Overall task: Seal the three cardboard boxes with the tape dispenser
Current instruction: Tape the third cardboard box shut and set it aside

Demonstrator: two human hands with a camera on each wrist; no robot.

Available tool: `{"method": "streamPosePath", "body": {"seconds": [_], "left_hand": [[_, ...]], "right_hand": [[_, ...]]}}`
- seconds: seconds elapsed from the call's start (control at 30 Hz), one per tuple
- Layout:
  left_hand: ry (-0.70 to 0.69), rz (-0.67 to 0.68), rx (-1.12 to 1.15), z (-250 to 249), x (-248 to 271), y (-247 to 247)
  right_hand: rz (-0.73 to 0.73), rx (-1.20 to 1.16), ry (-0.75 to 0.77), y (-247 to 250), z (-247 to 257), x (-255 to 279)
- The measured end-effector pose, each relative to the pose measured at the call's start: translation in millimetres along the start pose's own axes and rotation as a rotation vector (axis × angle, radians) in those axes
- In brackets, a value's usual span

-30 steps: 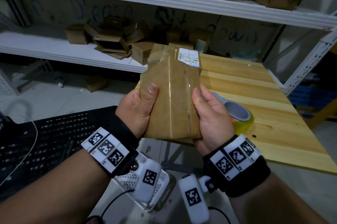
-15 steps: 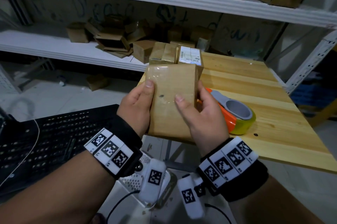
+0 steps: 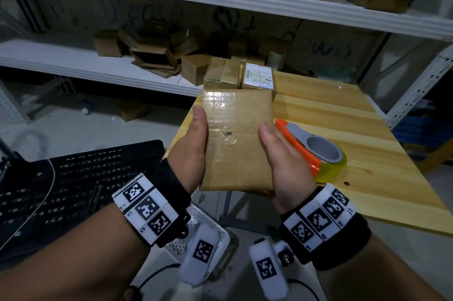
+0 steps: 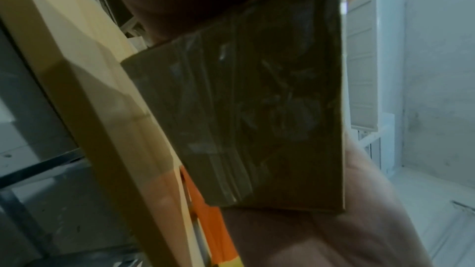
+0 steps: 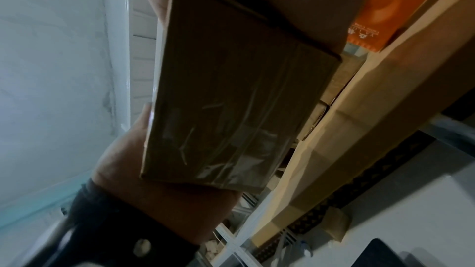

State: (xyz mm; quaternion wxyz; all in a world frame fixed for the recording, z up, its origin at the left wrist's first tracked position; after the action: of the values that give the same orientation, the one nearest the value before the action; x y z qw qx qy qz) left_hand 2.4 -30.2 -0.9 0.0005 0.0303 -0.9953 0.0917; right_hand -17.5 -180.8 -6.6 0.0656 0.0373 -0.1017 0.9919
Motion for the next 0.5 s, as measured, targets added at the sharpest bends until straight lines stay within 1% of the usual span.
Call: {"method": "streamPosePath", "body": {"seconds": [0.1, 0.17, 0.2, 0.23, 0.33, 0.43, 0.5], "left_hand": [[-0.048, 0.001, -0.043, 2, 1, 3], [-0.052, 0.016, -0.014, 2, 1, 4], [-0.061, 0.015, -0.005, 2, 1, 5], [-0.069, 0.011, -0.002, 2, 0, 5], [-0.071, 0.023, 0.004, 4, 3, 2], [-0.077, 0.085, -0.001, 3, 7, -6], [-0.104, 0.116, 0.000, -1, 9, -10]], "right_hand": [[-0.003, 0.088, -0.066, -4, -4, 0], [-0.029, 0.132, -0.042, 0, -2, -3], [-0.068, 0.139, -0.011, 2, 2, -5], [-0.076, 0.102, -0.018, 2, 4, -5], [-0.026, -0.052, -0.153, -3, -4, -10], [-0.040, -0.030, -0.188, 5, -7, -14], [-0.040, -0.063, -0.208, 8, -7, -15]]}}
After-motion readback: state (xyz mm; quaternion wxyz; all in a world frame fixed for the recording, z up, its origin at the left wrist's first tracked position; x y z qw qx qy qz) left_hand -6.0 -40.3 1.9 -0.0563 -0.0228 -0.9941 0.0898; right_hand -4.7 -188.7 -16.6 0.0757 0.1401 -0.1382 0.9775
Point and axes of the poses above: each hand's wrist, its own x-axis away from the middle knuckle, its own y-axis out of the back of the hand, z = x × y, the point moved 8 cm from there along -x, towards the middle knuckle, and after that the axes turned 8 degrees about -z, right-handed, at the moved point
